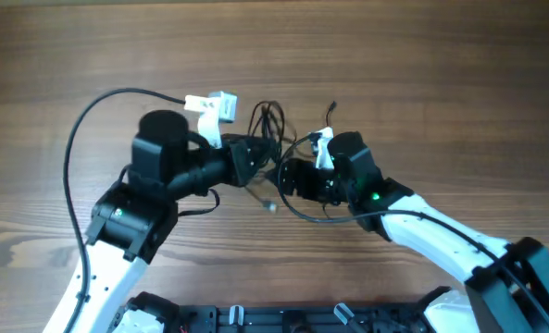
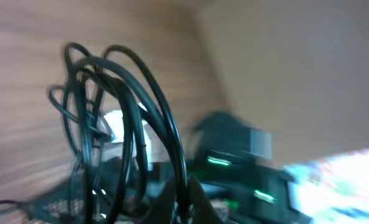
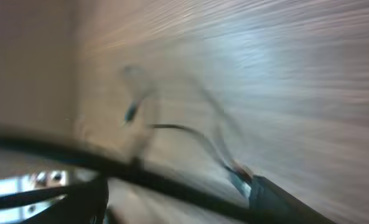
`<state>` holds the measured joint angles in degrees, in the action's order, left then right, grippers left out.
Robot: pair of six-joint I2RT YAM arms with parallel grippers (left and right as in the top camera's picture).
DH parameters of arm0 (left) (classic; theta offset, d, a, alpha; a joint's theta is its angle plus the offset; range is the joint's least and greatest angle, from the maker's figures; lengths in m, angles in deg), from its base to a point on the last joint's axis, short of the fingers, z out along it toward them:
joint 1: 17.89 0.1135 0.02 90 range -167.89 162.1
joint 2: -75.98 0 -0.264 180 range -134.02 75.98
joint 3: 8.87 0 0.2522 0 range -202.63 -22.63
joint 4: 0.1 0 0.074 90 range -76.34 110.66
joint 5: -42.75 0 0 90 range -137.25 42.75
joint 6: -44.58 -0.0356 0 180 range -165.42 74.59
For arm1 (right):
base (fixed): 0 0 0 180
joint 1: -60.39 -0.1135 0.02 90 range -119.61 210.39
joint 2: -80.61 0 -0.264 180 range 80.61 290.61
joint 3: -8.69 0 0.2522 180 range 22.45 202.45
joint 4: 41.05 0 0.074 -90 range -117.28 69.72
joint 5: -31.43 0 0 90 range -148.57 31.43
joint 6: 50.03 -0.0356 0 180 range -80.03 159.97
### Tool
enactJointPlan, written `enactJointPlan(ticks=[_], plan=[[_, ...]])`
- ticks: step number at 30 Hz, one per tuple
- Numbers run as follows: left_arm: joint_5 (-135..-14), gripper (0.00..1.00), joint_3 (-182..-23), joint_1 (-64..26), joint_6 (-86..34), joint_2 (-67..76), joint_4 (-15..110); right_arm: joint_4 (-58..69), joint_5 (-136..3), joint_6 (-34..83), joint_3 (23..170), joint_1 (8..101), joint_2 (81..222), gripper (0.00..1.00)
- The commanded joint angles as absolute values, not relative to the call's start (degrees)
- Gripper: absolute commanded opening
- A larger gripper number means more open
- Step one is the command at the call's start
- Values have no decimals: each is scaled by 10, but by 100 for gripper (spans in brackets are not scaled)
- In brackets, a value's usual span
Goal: Untangle cables
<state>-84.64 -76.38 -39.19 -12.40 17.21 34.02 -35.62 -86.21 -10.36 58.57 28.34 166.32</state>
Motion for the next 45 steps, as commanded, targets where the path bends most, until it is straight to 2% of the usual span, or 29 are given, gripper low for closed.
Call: enactJointPlan(ticks=[1, 4, 6, 7, 8, 9, 12, 13, 14, 17, 18, 19, 20, 21, 22, 24, 25, 29, 30, 32, 33, 34, 37, 41, 45], plan=[[-1041, 4, -775, -348, -138, 223, 342, -355, -814, -88, 587, 325, 1672, 76], [-1038, 5, -774, -302, -237, 229, 444, -264, -818, -52, 587, 420, 1661, 75], [-992, 18, -774, -285, -287, 223, 487, -228, -894, 44, 587, 484, 1651, 75], [-900, 48, -774, -281, -284, 213, 515, -211, -994, 132, 587, 530, 1642, 74], [-813, 90, -773, -282, -256, 197, 529, -196, -1098, 201, 587, 568, 1631, 74], [-775, 100, -773, -282, -224, 182, 530, -191, -1150, 225, 587, 586, 1624, 74], [-754, 100, -773, -282, -161, 108, 518, -218, -1310, 264, 587, 604, 1609, 81], [-754, 100, -773, -284, -153, 84, 514, -232, -1333, 264, 587, 600, 1609, 86], [-756, 100, -773, -287, -149, 60, 512, -241, -1349, 265, 587, 594, 1609, 96], [-810, 100, -773, -309, -149, -14, 505, -304, -1421, 265, 587, 556, 1610, 100], [-812, 89, -773, -321, -149, -34, 506, -327, -1414, 263, 587, 540, 1610, 100], [-804, 61, -773, -334, -148, -54, 508, -334, -1395, 257, 587, 531, 1610, 100], [-781, 54, -773, -352, -128, -73, 508, -335, -1358, 236, 587, 522, 1610, 100], [-752, 53, -773, -377, -88, -96, 510, -334, -1316, 209, 587, 513, 1610, 100], [-743, 61, -773, -398, -58, -111, 509, -335, -1301, 200, 587, 510, 1610, 100], [-701, 89, -773, -434, 44, -131, 521, -334, -1288, 199, 587, 510, 1610, 100], [-644, 100, -773, -448, 143, -132, 544, -334, -1288, 200, 587, 510, 1610, 100], [-610, 99, -773, -465, 408, -132, 548, -334, -1287, 204, 587, 510, 1610, 100], [-599, 89, -772, -470, 447, -132, 541, -334, -1286, 204, 587, 510, 1610, 100], [-558, 83, -772, -487, 517, -132, 520, -332, -1286, 204, 587, 510, 1610, 99], [-527, 61, -772, -500, 544, -132, 505, -331, -1286, 204, 587, 510, 1610, 100], [-504, 54, -772, -511, 545, -132, 488, -329, -1286, 204, 587, 510, 1610, 99], [-480, 54, -772, -539, 545, -139, 475, -328, -1286, 204, 587, 510, 1610, 100], [-477, 45, -772, -545, 545, -175, 475, -325, -1286, 204, 587, 510, 1610, 100], [-470, 43, -772, -545, 545, -198, 472, -320, -1286, 205, 587, 510, 1610, 99]])
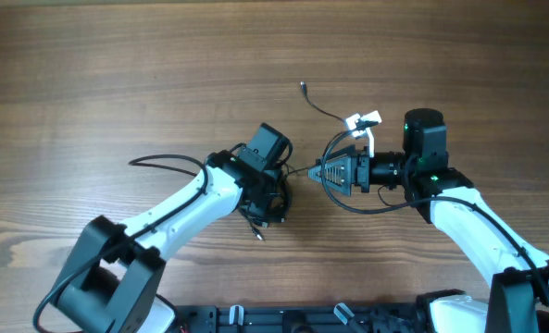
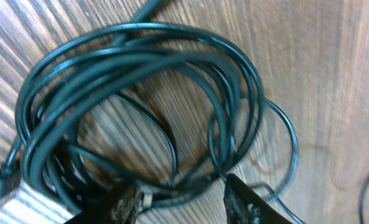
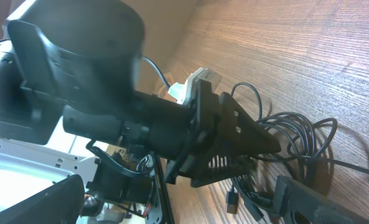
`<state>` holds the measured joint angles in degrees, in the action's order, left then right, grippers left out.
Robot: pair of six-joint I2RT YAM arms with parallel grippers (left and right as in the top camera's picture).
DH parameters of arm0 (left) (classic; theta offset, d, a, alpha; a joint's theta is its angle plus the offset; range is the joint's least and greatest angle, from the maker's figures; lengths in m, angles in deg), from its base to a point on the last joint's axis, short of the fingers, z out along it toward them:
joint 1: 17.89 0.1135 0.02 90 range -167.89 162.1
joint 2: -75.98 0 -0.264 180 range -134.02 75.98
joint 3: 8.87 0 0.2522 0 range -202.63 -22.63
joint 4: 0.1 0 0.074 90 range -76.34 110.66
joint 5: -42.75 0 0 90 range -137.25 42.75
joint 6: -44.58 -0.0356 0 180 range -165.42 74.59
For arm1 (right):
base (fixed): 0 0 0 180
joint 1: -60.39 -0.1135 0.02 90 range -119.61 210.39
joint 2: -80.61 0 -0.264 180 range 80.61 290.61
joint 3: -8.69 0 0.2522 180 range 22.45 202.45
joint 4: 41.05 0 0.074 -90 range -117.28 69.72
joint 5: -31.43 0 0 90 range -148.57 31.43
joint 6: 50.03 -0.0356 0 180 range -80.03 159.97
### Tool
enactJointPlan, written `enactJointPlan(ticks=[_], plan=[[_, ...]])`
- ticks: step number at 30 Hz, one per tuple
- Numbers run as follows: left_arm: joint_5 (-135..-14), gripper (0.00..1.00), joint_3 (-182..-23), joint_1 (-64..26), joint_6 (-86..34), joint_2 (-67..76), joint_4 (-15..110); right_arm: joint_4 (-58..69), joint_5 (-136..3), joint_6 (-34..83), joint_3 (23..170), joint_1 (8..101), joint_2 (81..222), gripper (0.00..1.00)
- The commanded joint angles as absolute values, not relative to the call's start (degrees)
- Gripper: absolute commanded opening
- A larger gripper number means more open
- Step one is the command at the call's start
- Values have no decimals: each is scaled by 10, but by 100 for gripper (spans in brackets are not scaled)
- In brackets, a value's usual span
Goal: Untangle cables
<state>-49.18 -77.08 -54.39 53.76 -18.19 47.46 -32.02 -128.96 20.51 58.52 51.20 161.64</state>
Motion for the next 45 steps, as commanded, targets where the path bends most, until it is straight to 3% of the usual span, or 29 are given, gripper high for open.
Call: enactJointPlan(ticks=[1, 2, 4, 7, 9, 16, 21, 27, 35, 36, 37, 39, 40, 41, 45], plan=[[-467, 29, -772, -545, 544, -203, 468, -319, -1282, 204, 587, 510, 1610, 100], [-467, 4, -772, -545, 538, -208, 463, -312, -1267, 203, 587, 510, 1610, 100], [-450, 4, -772, -544, 506, -207, 449, -282, -1218, 202, 587, 510, 1610, 100], [-497, 4, -791, -508, 269, -164, 396, -203, -1091, 154, 587, 510, 1610, 100], [-571, 4, -831, -466, 60, -58, 396, -176, -1048, 141, 587, 510, 1610, 100], [-602, 4, -831, -466, -109, 94, 449, -178, -1096, 159, 587, 506, 1610, 100], [-603, 4, -831, -466, -118, 107, 448, -191, -1108, 164, 587, 475, 1610, 100], [-596, 4, -831, -466, -118, 107, 447, -322, -1104, 126, 587, 407, 1610, 100], [-599, 4, -831, -463, -56, 116, 408, -396, -836, 125, 587, 314, 1619, 99], [-599, 4, -831, -463, -43, 119, 406, -414, -816, 125, 587, 301, 1625, 95], [-599, 4, -831, -463, -33, 123, 406, -445, -775, 117, 587, 282, 1639, 82], [-598, 4, -831, -462, -29, 134, 406, -478, -702, 73, 587, 261, 1670, 43], [-598, 4, -831, -460, -29, 138, 406, -481, -696, 57, 587, 260, 1677, 32], [-598, 4, -831, -452, -29, 148, 406, -478, -698, 26, 587, 262, 1688, 8], [-554, 4, -831, -373, -29, 176, 432, -437, -840, 58, 587, 299, 1659, 4]])
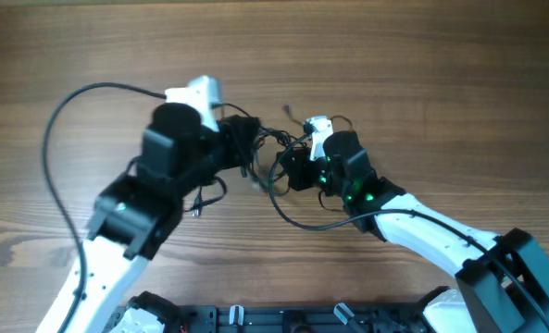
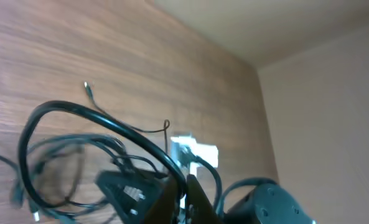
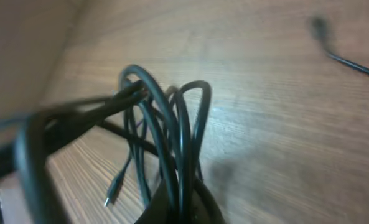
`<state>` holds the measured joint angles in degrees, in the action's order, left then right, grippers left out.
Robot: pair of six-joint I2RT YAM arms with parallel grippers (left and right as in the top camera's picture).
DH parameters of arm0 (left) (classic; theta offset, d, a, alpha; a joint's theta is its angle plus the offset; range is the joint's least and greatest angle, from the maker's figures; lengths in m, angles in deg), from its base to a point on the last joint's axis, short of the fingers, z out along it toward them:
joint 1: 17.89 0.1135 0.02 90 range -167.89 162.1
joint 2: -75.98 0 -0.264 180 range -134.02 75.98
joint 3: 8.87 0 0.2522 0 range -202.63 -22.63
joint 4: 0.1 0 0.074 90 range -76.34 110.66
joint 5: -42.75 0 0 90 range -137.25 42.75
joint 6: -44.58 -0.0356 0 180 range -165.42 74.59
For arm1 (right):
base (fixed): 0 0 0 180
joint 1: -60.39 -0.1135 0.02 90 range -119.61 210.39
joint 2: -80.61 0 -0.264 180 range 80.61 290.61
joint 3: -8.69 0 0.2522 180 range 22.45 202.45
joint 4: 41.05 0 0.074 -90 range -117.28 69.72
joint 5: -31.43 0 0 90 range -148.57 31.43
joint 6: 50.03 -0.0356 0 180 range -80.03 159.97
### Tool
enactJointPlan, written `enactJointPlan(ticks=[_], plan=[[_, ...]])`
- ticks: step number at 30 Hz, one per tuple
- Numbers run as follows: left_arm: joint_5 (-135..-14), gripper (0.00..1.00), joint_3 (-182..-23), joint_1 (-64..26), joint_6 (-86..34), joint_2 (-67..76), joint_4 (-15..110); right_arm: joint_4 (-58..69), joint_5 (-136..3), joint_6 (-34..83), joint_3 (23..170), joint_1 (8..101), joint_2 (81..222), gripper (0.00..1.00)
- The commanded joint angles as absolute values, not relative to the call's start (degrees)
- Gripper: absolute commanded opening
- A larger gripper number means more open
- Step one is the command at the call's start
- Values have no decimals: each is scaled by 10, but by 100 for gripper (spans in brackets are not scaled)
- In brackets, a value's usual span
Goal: Untangle cables
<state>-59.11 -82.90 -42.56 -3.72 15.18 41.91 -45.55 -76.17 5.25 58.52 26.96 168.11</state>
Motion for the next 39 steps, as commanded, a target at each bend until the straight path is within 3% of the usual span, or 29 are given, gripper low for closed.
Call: enactJointPlan(ticks=[1, 8, 13, 17, 19, 22, 25, 29, 32, 33, 34, 36, 38, 39], plan=[[-541, 4, -831, -355, -29, 176, 443, -421, -871, 73, 587, 316, 1642, 4], [-521, 4, -830, -149, 0, 171, 516, -95, -908, 237, 587, 520, 1432, 4], [-531, 4, -830, -76, 3, 158, 530, -33, -875, 258, 587, 561, 1379, 4], [-695, 23, -830, -93, -44, 116, 550, -86, -1019, 211, 587, 561, 1400, 4], [-770, 50, -830, -117, -120, 88, 549, -121, -1076, 127, 587, 561, 1421, 5], [-900, 53, -830, -171, -244, 35, 549, -194, -1167, 53, 587, 561, 1471, 5], [-961, 56, -830, -231, -287, -6, 542, -267, -1227, 26, 587, 561, 1515, 4], [-963, 72, -830, -319, -287, -39, 495, -313, -1281, -7, 587, 560, 1551, 4], [-940, 94, -830, -384, -287, -41, 437, -322, -1282, -16, 587, 543, 1554, 5], [-904, 93, -830, -407, -287, -41, 424, -344, -1295, -32, 587, 530, 1554, 5], [-860, 85, -830, -428, -284, -41, 421, -368, -1308, -43, 587, 517, 1554, 4], [-788, 61, -830, -457, -284, -41, 430, -426, -1324, -68, 587, 501, 1554, 4], [-746, 18, -830, -473, -284, -41, 444, -464, -1328, -80, 587, 501, 1554, 5], [-729, 4, -830, -477, -281, -41, 452, -477, -1328, -81, 587, 501, 1554, 5]])
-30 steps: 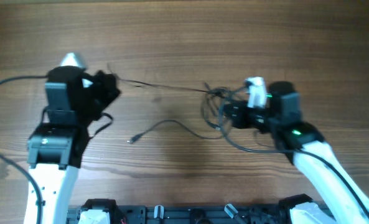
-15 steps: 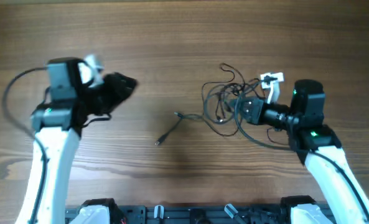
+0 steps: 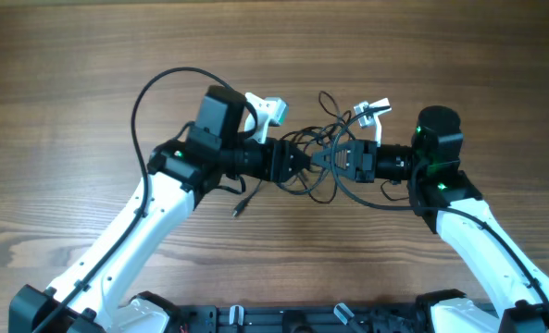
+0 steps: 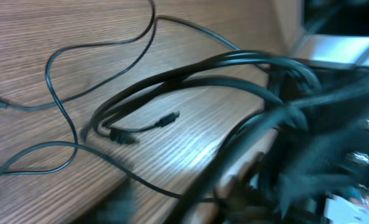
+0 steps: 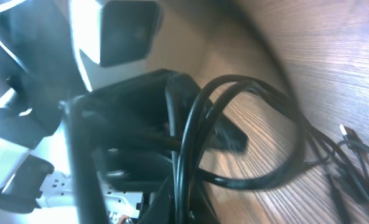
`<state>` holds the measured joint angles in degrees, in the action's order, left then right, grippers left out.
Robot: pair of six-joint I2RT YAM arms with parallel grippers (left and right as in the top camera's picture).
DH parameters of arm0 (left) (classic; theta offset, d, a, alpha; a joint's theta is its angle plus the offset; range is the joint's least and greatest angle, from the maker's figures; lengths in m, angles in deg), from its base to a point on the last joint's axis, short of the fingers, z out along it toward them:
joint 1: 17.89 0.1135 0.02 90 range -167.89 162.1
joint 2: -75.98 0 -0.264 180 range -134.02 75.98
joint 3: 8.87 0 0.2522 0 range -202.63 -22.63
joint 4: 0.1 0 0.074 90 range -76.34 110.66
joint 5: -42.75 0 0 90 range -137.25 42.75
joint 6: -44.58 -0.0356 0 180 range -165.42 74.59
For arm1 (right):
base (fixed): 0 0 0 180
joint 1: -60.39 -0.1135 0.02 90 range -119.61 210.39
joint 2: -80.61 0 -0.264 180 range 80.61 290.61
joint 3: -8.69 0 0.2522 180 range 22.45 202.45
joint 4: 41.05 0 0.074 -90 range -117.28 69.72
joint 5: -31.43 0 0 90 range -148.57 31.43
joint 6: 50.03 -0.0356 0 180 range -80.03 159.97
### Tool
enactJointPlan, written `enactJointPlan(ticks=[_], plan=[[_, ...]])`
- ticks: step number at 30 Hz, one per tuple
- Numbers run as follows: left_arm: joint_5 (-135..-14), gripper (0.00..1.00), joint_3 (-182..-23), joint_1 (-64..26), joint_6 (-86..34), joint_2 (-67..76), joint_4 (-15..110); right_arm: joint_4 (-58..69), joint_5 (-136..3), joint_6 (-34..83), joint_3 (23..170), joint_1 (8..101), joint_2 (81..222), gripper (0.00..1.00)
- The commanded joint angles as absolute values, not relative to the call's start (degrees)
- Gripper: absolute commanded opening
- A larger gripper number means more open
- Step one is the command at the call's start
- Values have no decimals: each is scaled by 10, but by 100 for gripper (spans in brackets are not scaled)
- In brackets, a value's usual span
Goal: Untangle cables
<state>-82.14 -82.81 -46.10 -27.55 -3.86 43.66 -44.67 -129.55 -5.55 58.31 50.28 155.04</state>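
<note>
A tangle of black cables [image 3: 317, 185] hangs and lies at the table's middle, between my two grippers, which face each other tip to tip. My left gripper [image 3: 297, 162] points right. In the blurred left wrist view its fingers seem spread, so the left gripper [image 4: 184, 202] looks open with a thick strand [image 4: 234, 62] running between them. My right gripper [image 3: 328, 159] points left. In the right wrist view the right gripper [image 5: 179, 208] is shut on a thick black loop [image 5: 246, 81]. A thin cable [image 4: 53, 99] ending in a small plug [image 4: 168, 117] lies on the wood.
The wooden table [image 3: 70, 55] stretches bare-grained all round. A loose plug end [image 3: 240, 209] lies just in front of the left arm. The left arm's own black lead [image 3: 144, 92] arcs out to the left. Small connectors [image 5: 346, 134] rest on the wood near the tangle.
The right arm has swung out to the right and now points left at the tangle. The left gripper, then shut on a strand, now looks open and reaches right to meet the right gripper.
At first both grippers were close together at mid-table with cable loops raised. Then the bundle lay on the wood under the open left gripper, the right gripper beside it. Later both were shut on raised strands left of centre. Now they face each other with the tangle between.
</note>
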Motion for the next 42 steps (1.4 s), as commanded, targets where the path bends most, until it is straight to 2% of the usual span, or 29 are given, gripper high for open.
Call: enactJointPlan(ticks=[1, 2, 3, 4, 5, 6, 8, 10, 14, 17, 18, 19, 20, 21, 28, 29, 32, 35, 42], plan=[[-725, 4, -830, -475, -280, -41, 456, -481, -1328, -80, 587, 501, 1554, 9], [-724, 4, -830, -467, -274, -40, 457, -480, -1328, -55, 587, 501, 1554, 29], [-724, 4, -830, -459, -269, -38, 456, -473, -1330, -5, 587, 501, 1554, 42], [-724, 4, -830, -447, -269, -35, 455, -463, -1330, 27, 587, 502, 1554, 63], [-724, 4, -830, -427, -265, -29, 456, -438, -1322, 59, 587, 506, 1554, 95], [-725, 4, -830, -411, -254, -23, 458, -406, -1299, 82, 587, 516, 1554, 100], [-744, 4, -830, -382, -256, -12, 459, -335, -1221, 85, 587, 541, 1554, 100], [-778, 4, -830, -372, -317, -10, 463, -295, -1183, 96, 587, 568, 1554, 100], [-797, 4, -830, -372, -438, -10, 495, -310, -1172, 115, 587, 590, 1554, 100], [-851, 4, -830, -372, -562, -10, 495, -347, -1245, 101, 587, 589, 1554, 100], [-854, 4, -830, -372, -591, -10, 495, -352, -1246, 88, 587, 589, 1554, 95], [-854, 4, -830, -372, -610, -10, 494, -352, -1242, 85, 587, 589, 1554, 85], [-854, 4, -830, -372, -613, -10, 491, -351, -1228, 85, 587, 588, 1554, 69], [-854, 4, -830, -372, -613, -10, 491, -351, -1210, 85, 587, 585, 1554, 60], [-856, 4, -830, -403, -608, -10, 490, -326, -1012, 85, 587, 499, 1555, 53], [-863, 4, -830, -406, -598, -8, 484, -315, -981, 85, 587, 486, 1558, 45], [-866, 4, -830, -400, -564, 8, 459, -260, -848, 82, 587, 476, 1572, 4], [-862, 4, -830, -365, -552, 63, 450, -177, -757, 79, 588, 531, 1572, 4], [-811, 4, -830, -223, -550, 193, 454, -98, -815, 74, 588, 780, 1572, 4]])
